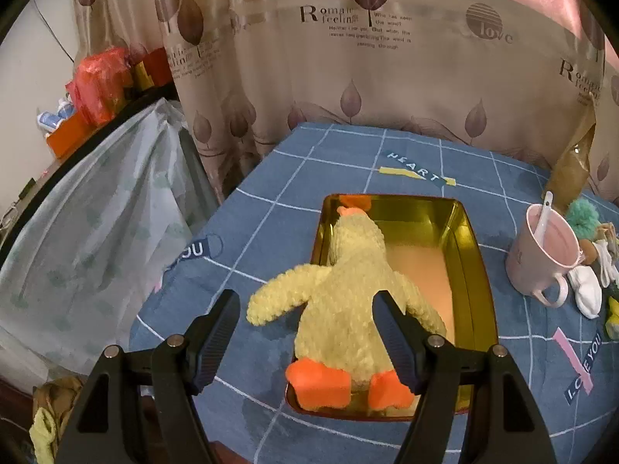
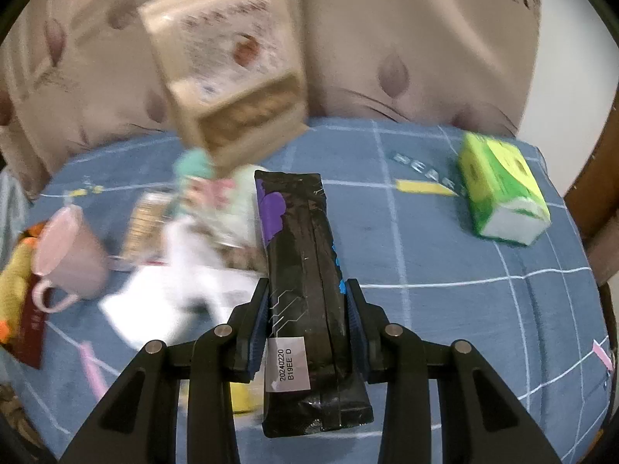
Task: Organize soft objects
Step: 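Lower the black packet into the gold tray beside the duck, open right tool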
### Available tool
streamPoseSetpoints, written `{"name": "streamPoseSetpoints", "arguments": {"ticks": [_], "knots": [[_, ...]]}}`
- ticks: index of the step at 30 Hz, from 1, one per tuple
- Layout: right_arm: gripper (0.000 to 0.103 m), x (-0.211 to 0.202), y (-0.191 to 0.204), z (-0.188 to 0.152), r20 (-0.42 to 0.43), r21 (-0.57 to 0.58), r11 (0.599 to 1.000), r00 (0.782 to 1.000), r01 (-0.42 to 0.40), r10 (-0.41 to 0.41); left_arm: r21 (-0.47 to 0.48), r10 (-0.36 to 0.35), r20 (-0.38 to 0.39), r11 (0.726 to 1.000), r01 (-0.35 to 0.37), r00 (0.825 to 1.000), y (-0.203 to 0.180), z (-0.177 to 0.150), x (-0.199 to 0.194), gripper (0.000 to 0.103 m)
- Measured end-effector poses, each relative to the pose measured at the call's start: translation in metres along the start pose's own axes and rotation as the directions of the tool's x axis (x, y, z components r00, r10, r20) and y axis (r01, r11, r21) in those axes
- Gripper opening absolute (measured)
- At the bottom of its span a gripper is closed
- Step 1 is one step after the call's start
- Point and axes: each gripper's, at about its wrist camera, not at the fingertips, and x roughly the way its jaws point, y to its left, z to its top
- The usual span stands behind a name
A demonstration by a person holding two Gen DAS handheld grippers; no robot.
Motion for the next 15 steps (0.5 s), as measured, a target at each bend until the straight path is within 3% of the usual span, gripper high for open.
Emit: {"name": "streamPoseSetpoints", "arguments": {"ticks": [8, 15], "knots": [[0.034, -0.047, 0.088, 0.006, 0.046, -0.094, 0.986, 0.989, -0.136, 0.140, -0.020, -0.034, -0.012, 0.999, 0.034, 0.999, 0.008, -0.007, 0.002, 0.073], [0.034, -0.060, 0.179, -0.004, -0.009, -0.192, 0.942, 0.961, -0.274, 0.277, -0.038, -0.066, -0.008, 0.997, 0.066, 0.998, 0.017, -0.013, -0.002, 0.073]]}}
